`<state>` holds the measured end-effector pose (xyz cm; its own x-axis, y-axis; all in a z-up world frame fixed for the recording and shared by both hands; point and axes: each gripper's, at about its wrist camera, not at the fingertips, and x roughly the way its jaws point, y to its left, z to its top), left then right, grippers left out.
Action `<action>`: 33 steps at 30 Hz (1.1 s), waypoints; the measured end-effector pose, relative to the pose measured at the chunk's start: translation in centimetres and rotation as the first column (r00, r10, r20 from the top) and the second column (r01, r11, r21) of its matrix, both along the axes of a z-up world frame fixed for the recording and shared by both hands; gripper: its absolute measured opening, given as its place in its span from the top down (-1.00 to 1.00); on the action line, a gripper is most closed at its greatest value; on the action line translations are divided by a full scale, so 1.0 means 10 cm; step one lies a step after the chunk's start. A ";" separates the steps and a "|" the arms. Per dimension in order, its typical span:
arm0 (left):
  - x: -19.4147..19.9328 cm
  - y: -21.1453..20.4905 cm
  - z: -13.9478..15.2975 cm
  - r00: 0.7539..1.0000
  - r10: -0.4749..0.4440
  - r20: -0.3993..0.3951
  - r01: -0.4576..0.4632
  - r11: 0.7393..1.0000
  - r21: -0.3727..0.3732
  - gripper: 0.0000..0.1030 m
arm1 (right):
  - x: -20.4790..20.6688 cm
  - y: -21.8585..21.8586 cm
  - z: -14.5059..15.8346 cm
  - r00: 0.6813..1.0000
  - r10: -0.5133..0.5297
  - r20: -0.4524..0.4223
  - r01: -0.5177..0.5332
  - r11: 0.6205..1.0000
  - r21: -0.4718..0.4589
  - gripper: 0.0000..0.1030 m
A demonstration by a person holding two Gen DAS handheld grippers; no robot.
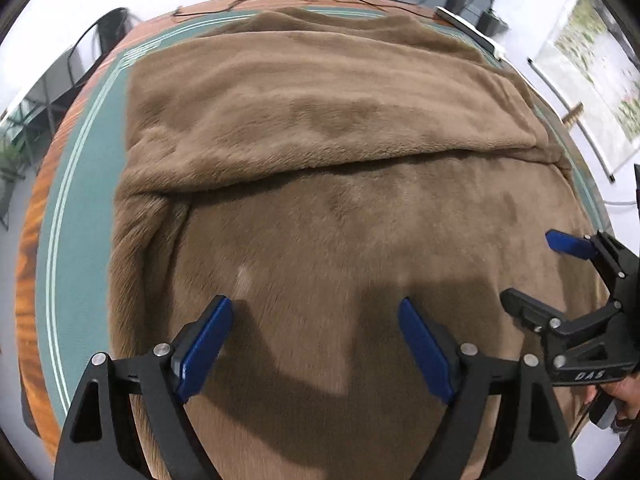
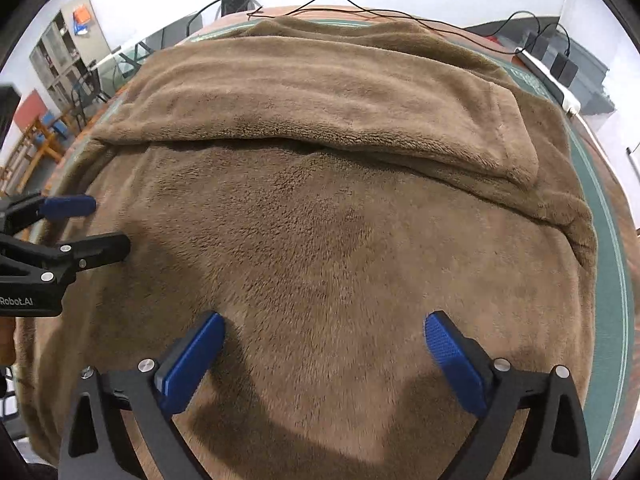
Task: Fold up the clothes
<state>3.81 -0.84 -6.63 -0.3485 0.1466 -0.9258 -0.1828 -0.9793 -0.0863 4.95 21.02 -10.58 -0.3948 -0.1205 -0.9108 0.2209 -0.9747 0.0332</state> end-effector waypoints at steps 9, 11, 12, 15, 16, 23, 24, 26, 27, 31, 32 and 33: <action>0.87 0.09 0.13 0.999 0.040 -0.013 -0.040 0.999 -0.009 -0.70 | 0.67 0.51 0.21 0.999 0.035 -0.024 -0.036 0.998 -0.048 -0.98; 1.08 0.15 0.14 0.999 0.031 -0.012 -0.031 0.999 -0.018 -0.70 | 0.87 0.64 0.25 0.999 0.038 -0.029 -0.039 0.998 -0.051 -0.98; 1.18 0.17 0.15 1.000 0.022 -0.014 -0.023 0.999 -0.023 -0.70 | 0.95 0.71 0.29 0.998 0.044 -0.034 -0.046 0.998 -0.051 -0.98; 1.48 0.24 0.17 1.000 -0.004 -0.018 0.003 0.999 -0.037 -0.70 | 1.21 0.87 0.37 0.996 0.078 -0.050 -0.080 0.996 -0.040 -0.98; 1.56 0.26 0.17 1.000 -0.013 -0.020 0.012 0.999 -0.046 -0.70 | 1.29 0.91 0.38 0.994 0.097 -0.053 -0.099 0.995 -0.032 -0.98; 2.01 0.38 0.21 0.997 -0.072 -0.019 0.071 0.995 -0.073 -0.70 | 1.83 1.01 0.40 0.965 0.258 -0.052 -0.257 0.966 0.022 -0.98; 2.08 0.40 0.21 0.996 -0.084 -0.015 0.083 0.993 -0.082 -0.70 | 1.91 1.01 0.38 0.959 0.280 -0.045 -0.279 0.960 0.036 -0.98; 2.20 0.46 0.20 0.994 -0.105 -0.002 0.104 0.989 -0.102 -0.70 | 2.05 1.04 0.35 0.949 0.312 -0.031 -0.309 0.948 0.074 -0.98; 2.23 0.47 0.18 0.994 -0.111 0.004 0.110 0.987 -0.114 -0.70 | 2.10 1.05 0.32 0.947 0.322 -0.021 -0.318 0.943 0.094 -0.98; 2.31 0.51 0.09 0.991 -0.129 0.025 0.131 0.978 -0.159 -0.70 | 2.28 1.16 0.20 0.944 0.330 0.021 -0.329 0.932 0.150 -0.98; 2.33 0.51 0.07 0.991 -0.131 0.027 0.134 0.977 -0.167 -0.70 | 2.31 1.19 0.17 0.943 0.331 0.031 -0.332 0.930 0.158 -0.98; 2.34 0.51 0.06 0.991 -0.131 0.030 0.134 0.976 -0.171 -0.70 | 2.35 1.21 0.14 0.942 0.332 0.040 -0.334 0.927 0.169 -0.98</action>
